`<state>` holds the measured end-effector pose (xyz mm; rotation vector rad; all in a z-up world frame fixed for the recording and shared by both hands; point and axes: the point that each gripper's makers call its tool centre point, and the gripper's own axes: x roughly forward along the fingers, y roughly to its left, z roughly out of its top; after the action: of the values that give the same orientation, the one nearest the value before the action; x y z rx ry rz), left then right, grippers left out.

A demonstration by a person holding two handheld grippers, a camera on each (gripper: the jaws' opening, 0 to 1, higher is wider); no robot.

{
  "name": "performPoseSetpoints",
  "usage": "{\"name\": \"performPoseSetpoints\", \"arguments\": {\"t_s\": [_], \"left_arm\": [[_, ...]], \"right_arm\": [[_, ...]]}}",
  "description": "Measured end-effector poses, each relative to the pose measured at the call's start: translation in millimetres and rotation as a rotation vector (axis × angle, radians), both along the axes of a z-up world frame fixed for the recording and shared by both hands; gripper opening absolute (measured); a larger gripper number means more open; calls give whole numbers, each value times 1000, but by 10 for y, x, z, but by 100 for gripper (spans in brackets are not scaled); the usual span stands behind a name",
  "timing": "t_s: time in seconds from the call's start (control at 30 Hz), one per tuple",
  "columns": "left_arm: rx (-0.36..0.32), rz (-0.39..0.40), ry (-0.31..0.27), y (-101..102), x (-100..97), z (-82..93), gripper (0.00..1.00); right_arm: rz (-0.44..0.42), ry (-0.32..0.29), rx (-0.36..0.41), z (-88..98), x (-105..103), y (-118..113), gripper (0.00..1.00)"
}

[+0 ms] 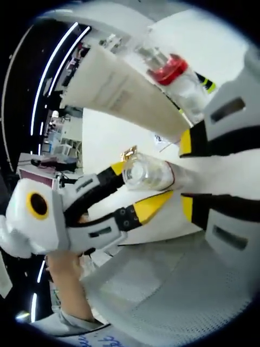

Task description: Arrange the skincare products in the storage area until every visible bottle or jar stands upright without overlapping.

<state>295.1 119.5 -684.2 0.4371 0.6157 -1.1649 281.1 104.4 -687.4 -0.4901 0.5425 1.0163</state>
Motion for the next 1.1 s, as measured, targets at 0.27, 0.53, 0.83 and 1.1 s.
{"name": "performPoseSetpoints", "arguments": {"t_s": [0.27,0.53,0.83,1.1], "left_arm": [[50,23,36,33,-14,-122,25],[50,54,71,23,15,-157,20],[57,70,109,-33,-19,-214,16],[66,94,125,-30,-9,-237,14]], "right_arm": [[-10,-6,-13,54,-63,-139,26],[-35,3,-14,87,-115,-288,25],[-81,29,-16,68,-120,-444,23],[-155,55,-12,32,-20,-622,22]]}}
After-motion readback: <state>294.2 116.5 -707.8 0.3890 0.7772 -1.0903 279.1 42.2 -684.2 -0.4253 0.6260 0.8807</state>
